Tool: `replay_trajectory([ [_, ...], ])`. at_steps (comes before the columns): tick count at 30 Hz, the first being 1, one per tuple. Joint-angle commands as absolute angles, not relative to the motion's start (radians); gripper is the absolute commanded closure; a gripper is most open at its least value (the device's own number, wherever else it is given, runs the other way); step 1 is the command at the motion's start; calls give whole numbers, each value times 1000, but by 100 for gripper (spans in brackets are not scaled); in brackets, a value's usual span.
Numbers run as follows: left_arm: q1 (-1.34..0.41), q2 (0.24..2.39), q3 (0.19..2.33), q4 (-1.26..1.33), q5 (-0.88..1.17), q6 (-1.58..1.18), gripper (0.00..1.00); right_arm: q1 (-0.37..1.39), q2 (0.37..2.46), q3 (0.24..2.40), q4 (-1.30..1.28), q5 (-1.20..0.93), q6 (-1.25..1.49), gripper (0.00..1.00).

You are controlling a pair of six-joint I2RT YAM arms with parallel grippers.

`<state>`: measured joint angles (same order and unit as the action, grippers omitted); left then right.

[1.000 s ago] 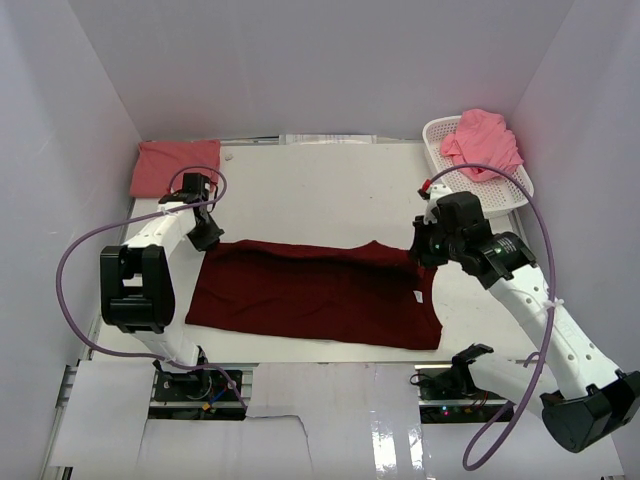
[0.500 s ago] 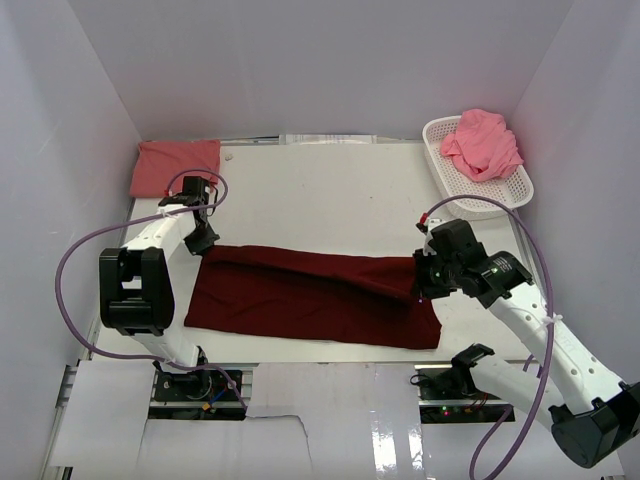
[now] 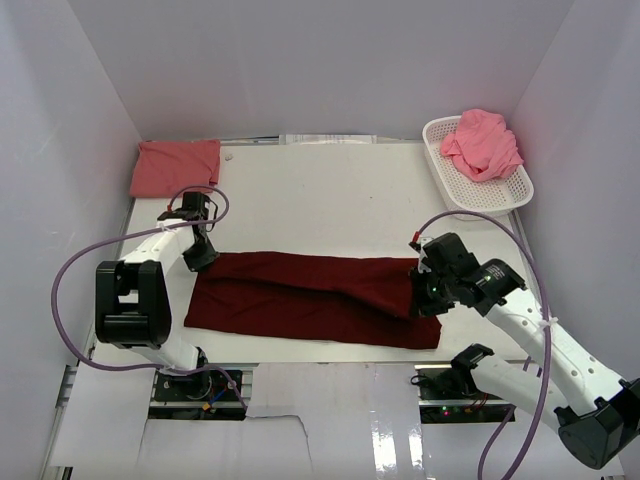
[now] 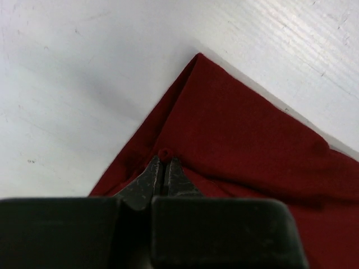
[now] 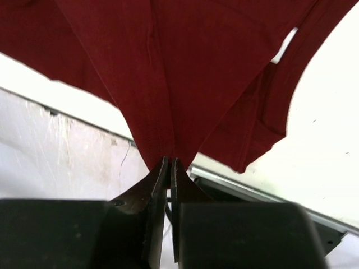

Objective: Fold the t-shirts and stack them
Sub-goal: Fold the other side of the tshirt into a rectangle

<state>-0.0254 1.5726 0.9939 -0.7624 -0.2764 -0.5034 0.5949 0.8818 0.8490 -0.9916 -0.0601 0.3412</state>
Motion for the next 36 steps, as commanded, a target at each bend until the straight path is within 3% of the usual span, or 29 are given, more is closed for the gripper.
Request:
replay_trajectory([
  [1,-20,1490,973,-759,-276,-485,95,624,877,813,-1049,-129,368,86],
  [2,-20,1483,960,-761,-281,-483,86,640,888,793,-1069,-138,370,74],
  [3,-20,1471,956,-764,-287,-482,59,650,899,789,-1077,-127,379,54],
  [4,-20,1467,951,-773,-311,-485,43,663,899,787,-1083,-112,386,48],
  [6,-20,1454,963,-833,-363,-524,2,666,890,817,-1089,-69,405,37],
  [12,-20,1397,1057,-828,-390,-531,2,667,945,916,-941,-29,414,38],
  [22,-46,1583,1187,-715,-140,-448,2,661,1265,819,-479,-136,353,43],
  [36,-49,1764,1264,-722,-153,-440,2,597,1457,839,-341,-213,276,45],
])
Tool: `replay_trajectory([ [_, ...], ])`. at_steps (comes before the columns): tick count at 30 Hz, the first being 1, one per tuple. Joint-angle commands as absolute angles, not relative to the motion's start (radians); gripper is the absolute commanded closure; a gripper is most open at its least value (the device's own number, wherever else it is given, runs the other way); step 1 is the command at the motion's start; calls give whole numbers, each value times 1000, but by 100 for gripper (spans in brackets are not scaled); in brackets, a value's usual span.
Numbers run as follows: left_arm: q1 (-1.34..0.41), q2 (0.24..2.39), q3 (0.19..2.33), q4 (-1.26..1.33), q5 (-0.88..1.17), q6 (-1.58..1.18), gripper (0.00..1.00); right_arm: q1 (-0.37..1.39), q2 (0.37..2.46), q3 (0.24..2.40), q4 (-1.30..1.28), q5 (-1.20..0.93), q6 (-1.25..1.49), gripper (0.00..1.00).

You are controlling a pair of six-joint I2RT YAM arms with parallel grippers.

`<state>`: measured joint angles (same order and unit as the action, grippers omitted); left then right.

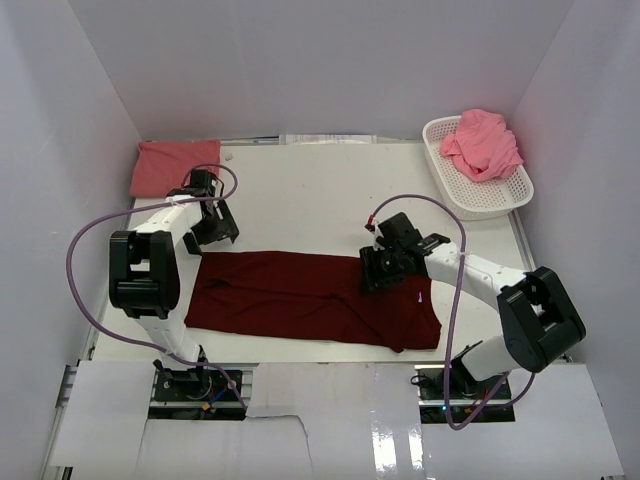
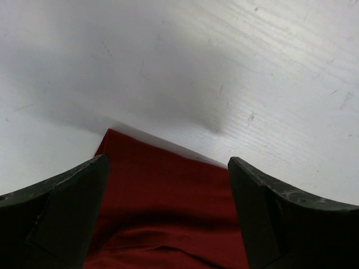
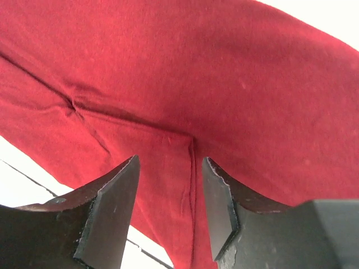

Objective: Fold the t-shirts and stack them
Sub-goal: Fold the other side of the tshirt into a rectangle

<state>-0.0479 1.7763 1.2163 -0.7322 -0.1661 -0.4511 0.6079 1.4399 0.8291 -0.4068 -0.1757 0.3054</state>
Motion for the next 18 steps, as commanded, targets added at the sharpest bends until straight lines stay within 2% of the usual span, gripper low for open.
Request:
replay_trajectory([
  [1,-49,1766,1267,-723,-156,-440,2,594,1465,831,-330,-215,275,45],
  [6,-49,1772,1270,-726,-166,-442,2,583,1500,804,-284,-233,267,46],
  [14,-49,1775,1272,-726,-170,-443,2,583,1523,804,-267,-262,255,54],
  [15,-48,1776,1272,-726,-172,-442,2,581,1523,804,-267,-265,255,56],
  [16,-48,1778,1272,-727,-172,-442,2,581,1523,804,-265,-270,255,66],
  [18,-49,1779,1270,-727,-172,-443,2,581,1519,805,-264,-287,258,80],
])
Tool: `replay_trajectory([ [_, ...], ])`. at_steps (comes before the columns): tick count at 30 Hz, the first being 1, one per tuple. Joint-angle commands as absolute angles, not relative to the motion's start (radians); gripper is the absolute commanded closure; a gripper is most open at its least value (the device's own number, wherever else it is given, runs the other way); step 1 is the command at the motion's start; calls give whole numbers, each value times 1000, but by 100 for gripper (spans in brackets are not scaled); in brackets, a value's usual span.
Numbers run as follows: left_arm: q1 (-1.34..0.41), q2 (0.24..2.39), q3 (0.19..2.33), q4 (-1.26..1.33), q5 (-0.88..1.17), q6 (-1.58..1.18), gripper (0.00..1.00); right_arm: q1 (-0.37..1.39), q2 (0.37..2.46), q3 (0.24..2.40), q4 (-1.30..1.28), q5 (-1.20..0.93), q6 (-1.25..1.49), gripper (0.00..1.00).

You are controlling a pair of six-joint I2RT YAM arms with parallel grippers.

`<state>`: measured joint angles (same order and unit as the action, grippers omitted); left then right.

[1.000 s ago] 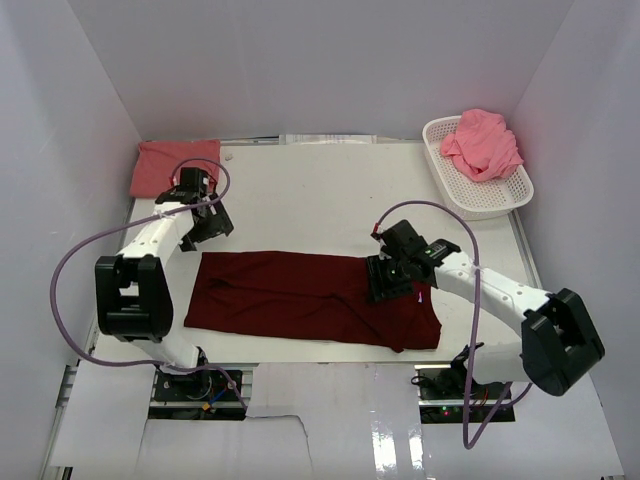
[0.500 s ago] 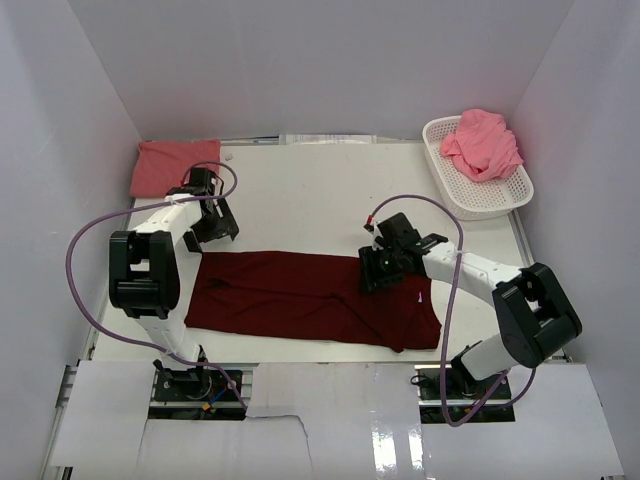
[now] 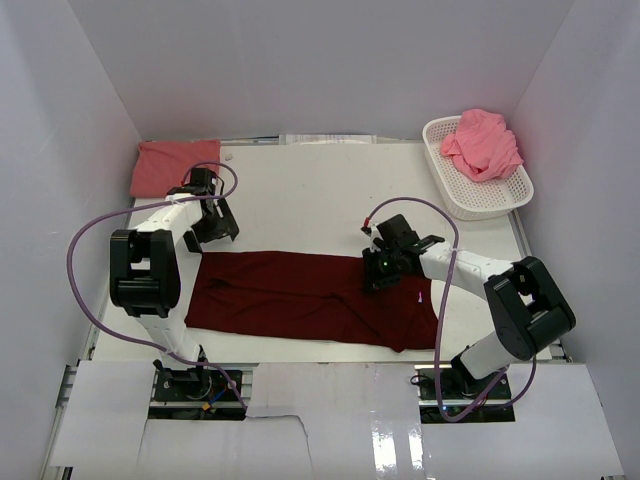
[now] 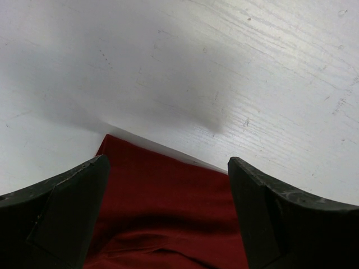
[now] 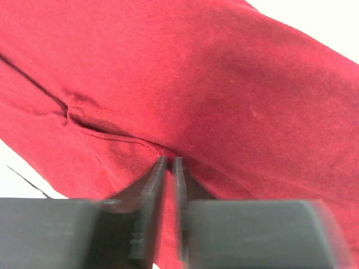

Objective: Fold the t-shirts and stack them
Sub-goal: Fold the other side of the tshirt into a rectangle

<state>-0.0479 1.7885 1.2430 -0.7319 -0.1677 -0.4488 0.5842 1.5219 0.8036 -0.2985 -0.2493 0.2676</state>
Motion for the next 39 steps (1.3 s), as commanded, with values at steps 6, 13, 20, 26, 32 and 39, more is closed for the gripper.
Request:
replay_trajectory([
  [6,-49,1776,1267,-726,-173,-443,3,594,1433,807,-301,-362,296,92],
  [13,-49,1775,1270,-726,-172,-446,3,695,1269,735,-342,-512,443,92],
  [20,-49,1786,1270,-721,-156,-446,3,807,1256,586,-207,-689,580,50],
  [26,-52,1775,1281,-723,-129,-439,3,716,1138,785,-478,-340,467,32],
  [32,-156,1735,1292,-721,-89,-402,4,686,1201,881,-711,70,405,36],
  [39,-219,1698,1263,-756,-14,-403,6,686,1244,818,-732,152,443,92],
])
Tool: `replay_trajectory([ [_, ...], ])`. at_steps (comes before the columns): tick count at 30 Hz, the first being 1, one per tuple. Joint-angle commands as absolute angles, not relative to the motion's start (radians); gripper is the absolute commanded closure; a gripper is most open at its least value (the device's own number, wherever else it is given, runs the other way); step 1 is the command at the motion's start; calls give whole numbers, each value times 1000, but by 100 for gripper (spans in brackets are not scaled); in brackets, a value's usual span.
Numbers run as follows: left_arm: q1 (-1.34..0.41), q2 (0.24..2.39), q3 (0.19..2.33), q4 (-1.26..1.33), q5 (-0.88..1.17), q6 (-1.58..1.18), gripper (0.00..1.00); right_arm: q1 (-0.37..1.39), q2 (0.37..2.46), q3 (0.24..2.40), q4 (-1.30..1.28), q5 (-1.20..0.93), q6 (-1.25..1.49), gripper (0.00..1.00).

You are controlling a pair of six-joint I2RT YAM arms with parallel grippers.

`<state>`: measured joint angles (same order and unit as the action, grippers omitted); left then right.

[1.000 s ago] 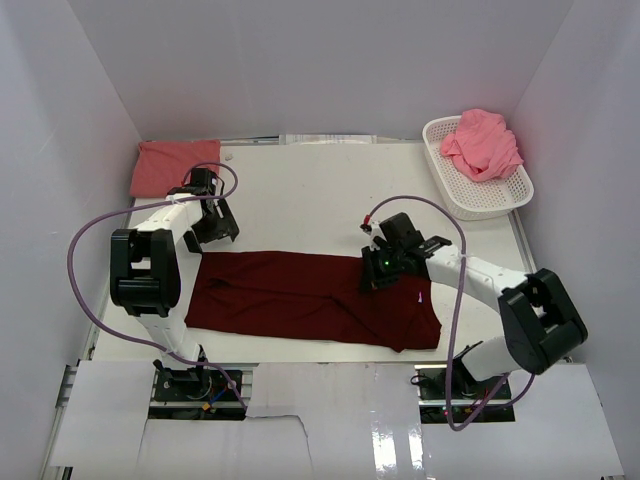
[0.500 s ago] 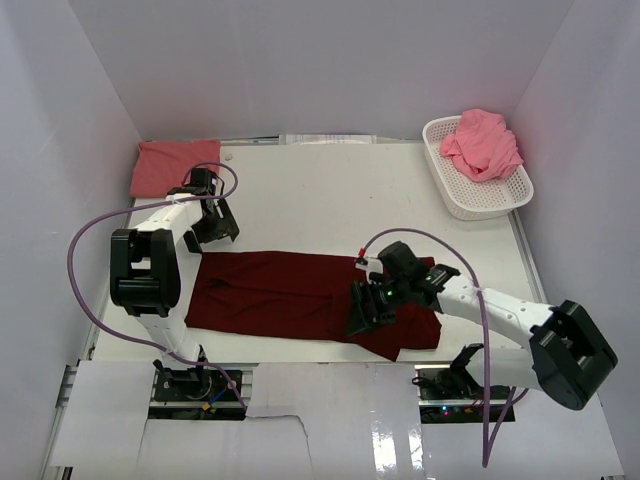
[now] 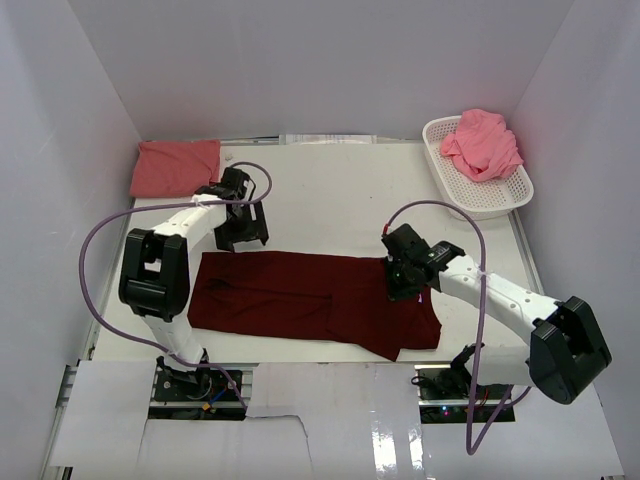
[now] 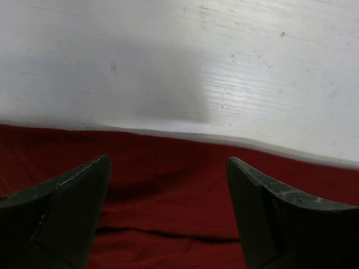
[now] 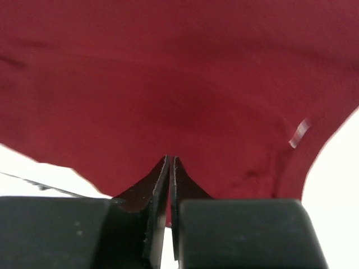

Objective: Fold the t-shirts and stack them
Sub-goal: Fold the other side of the tshirt into a rectangle

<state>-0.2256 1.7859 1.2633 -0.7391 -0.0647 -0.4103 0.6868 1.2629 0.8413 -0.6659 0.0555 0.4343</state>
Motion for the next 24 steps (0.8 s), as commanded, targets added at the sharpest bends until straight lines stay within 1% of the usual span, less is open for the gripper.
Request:
replay_trajectory([
  [1,-224,1684,1249,-755,-2,-411,6,686,1238,798,-732,152,446,92],
  [2,-225,1669,1233,-753,35,-411,6,686,1233,789,-729,153,451,92],
  [8,-233,1595,1132,-755,55,-420,7,686,1235,703,-704,130,479,92],
  [18,-235,1704,1055,-678,15,-474,7,686,1331,681,-666,143,491,92],
  [24,-233,1779,1051,-678,-66,-544,7,664,1476,753,-654,195,465,92],
])
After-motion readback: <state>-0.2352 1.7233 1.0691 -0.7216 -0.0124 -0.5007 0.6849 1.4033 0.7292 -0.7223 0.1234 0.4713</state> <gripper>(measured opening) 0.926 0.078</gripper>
